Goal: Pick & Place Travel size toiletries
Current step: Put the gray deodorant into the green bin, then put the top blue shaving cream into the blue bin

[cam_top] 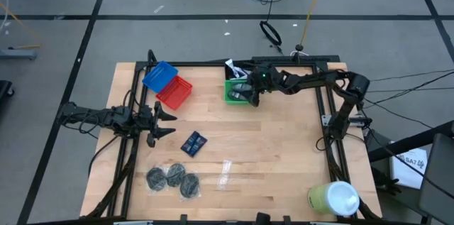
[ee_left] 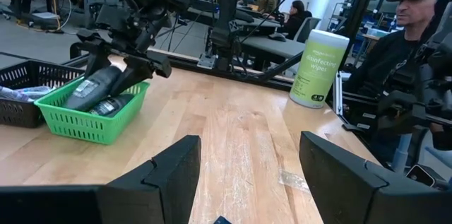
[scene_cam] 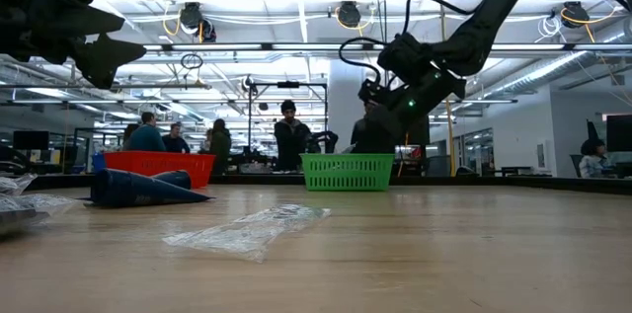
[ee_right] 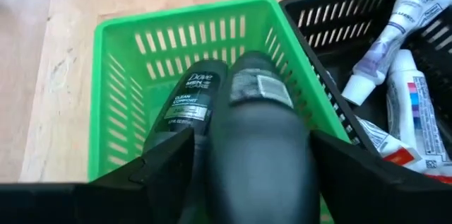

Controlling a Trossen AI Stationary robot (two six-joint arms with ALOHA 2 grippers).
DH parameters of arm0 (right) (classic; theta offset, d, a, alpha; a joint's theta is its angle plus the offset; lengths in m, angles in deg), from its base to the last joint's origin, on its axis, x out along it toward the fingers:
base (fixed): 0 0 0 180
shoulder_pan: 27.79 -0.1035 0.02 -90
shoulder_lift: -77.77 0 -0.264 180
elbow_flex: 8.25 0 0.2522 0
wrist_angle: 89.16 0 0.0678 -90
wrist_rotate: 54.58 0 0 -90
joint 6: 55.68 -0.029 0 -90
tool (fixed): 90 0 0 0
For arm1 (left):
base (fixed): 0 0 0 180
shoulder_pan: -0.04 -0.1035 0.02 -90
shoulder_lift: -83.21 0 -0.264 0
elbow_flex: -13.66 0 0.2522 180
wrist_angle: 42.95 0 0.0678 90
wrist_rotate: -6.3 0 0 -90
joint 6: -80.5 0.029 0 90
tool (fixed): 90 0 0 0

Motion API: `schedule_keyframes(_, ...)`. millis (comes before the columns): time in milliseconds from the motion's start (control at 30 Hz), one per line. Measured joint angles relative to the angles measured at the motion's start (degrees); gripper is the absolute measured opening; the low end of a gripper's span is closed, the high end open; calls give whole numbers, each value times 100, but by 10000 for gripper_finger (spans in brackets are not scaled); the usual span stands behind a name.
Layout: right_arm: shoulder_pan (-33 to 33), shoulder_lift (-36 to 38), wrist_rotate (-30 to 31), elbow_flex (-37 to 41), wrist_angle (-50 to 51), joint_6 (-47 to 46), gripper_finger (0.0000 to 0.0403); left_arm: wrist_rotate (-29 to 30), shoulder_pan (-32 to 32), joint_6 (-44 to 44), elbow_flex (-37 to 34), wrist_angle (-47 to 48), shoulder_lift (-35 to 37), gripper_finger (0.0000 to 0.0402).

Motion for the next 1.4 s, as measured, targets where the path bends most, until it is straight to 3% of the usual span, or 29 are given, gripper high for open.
schedule_keyframes(233,-85,411,4,4,43,16,288,0,0,0,0,0,0,237)
schedule_keyframes(467,-335,1402,-45,45,601,-547,282,0,0,0,0,0,2,237)
schedule_keyframes(633,-612,2311,-1017,617,578,-1058,267,0,0,0,-2,0,0,237)
schedule_keyframes(967,-1197,4217,-1229,2943,-1460,-1880,203,0,0,0,-2,0,2,237)
schedule_keyframes(1400,-1352,6277,-1270,4452,-1637,-2237,72,0,0,0,0,0,0,237)
